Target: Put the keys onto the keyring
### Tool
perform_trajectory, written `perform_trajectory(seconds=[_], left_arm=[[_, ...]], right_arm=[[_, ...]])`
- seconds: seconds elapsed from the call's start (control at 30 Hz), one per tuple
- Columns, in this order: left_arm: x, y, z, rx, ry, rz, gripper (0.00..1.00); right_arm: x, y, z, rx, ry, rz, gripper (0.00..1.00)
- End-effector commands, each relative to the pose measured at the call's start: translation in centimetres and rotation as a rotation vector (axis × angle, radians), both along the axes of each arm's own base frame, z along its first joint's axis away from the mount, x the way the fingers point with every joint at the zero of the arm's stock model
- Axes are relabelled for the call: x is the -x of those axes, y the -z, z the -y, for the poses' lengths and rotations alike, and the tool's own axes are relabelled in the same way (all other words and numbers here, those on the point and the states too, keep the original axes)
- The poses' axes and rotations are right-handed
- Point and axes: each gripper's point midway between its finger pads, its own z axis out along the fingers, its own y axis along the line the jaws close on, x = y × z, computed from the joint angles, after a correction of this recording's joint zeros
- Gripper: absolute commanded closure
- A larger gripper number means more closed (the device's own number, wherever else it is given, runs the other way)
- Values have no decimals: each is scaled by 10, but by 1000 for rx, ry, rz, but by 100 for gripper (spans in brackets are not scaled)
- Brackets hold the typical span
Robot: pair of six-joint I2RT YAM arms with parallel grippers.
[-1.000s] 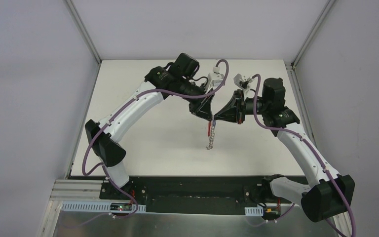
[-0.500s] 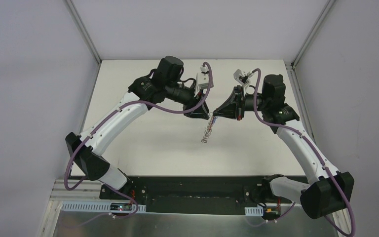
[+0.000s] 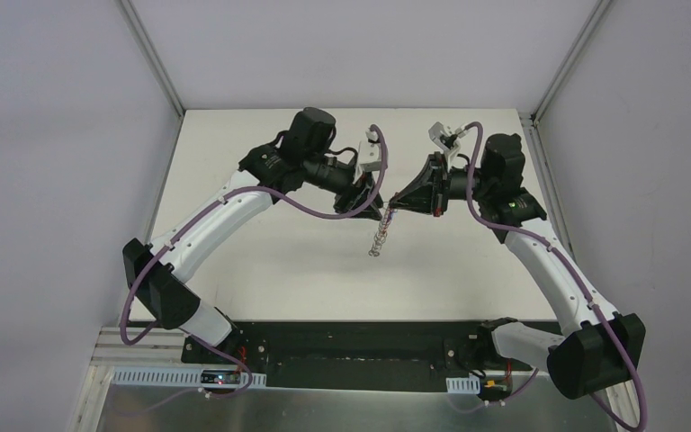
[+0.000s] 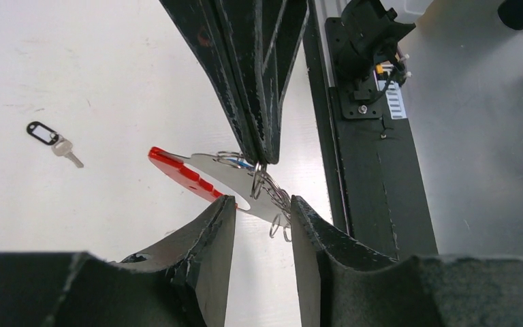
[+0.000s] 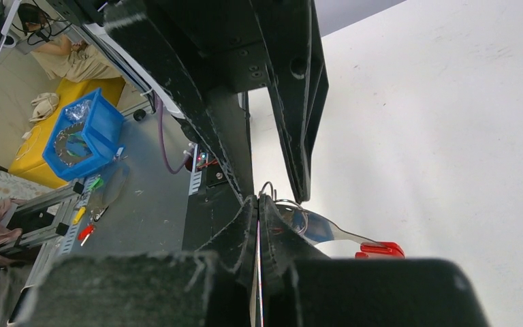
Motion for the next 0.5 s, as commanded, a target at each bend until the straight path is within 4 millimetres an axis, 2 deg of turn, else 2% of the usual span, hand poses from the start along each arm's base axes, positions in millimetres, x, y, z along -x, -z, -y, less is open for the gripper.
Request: perform_trajectory(seconds=[0.0,0.47], left_arm=[[7,-9,1,69,62,36,65],[8,-19,6,100,72,0,77]], right_arm=[[5,-18,2,-44,-37,70,100],[5,-11,2,-46,-42,41,100]])
